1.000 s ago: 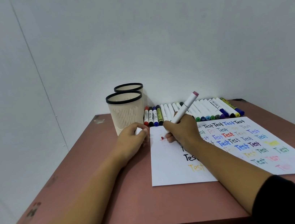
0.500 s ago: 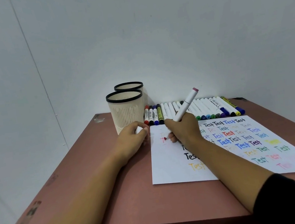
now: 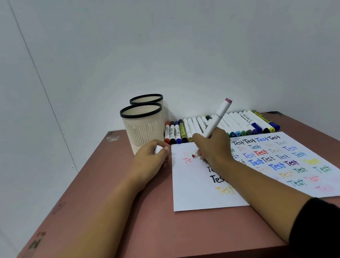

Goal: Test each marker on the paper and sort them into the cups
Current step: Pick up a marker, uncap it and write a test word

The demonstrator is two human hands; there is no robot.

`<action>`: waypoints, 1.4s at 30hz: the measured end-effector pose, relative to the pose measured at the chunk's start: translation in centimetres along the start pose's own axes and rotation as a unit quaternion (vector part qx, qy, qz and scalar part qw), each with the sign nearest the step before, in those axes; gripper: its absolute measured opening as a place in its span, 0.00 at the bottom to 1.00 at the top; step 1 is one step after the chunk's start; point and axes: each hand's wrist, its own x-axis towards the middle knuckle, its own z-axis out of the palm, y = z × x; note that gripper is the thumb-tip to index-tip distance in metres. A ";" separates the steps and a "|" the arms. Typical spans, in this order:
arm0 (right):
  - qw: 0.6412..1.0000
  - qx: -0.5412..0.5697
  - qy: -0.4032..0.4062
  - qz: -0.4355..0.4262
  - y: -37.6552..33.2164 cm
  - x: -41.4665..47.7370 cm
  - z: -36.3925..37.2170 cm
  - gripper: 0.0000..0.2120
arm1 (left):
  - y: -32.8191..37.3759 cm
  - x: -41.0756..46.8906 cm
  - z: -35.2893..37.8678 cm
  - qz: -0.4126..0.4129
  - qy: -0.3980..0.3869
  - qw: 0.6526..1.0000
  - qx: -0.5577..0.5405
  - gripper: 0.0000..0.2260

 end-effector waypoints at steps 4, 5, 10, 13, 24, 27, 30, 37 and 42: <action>1.000 0.005 -0.016 0.009 0.0 0.0 0.1 0.04 | 0.0 0.0 0.0 0.000 -0.002 1.000 0.002 0.07; 1.000 0.006 -0.019 0.011 0.0 0.0 0.1 0.04 | 0.1 0.0 0.0 0.000 -0.002 1.000 0.003 0.07; 1.000 -0.014 -0.014 0.003 -0.1 0.1 0.1 0.10 | 0.1 0.0 0.0 0.002 -0.003 1.000 0.007 0.07; 1.000 -0.010 -0.028 0.009 -0.2 -0.1 0.1 0.08 | 0.1 0.0 0.0 -0.001 -0.003 1.000 0.006 0.07; 1.000 -0.013 0.001 -0.002 -0.2 0.1 -0.1 0.12 | 0.0 0.0 0.0 -0.003 -0.005 1.000 0.005 0.07; 1.000 -0.019 -0.004 -0.002 -0.2 0.1 -0.1 0.13 | 0.0 0.1 0.0 -0.004 -0.002 1.000 0.002 0.07; 1.000 0.000 0.005 0.010 -0.2 0.2 -0.2 0.10 | -0.1 0.1 0.0 -0.003 -0.005 1.000 0.007 0.07; 1.000 -0.013 0.004 -0.003 0.0 0.1 0.0 0.12 | 0.0 0.1 0.1 0.003 -0.004 1.000 0.009 0.07; 0.996 0.075 0.015 0.047 0.0 0.7 -0.2 0.10 | 0.0 0.0 0.2 0.027 -0.003 0.999 0.046 0.06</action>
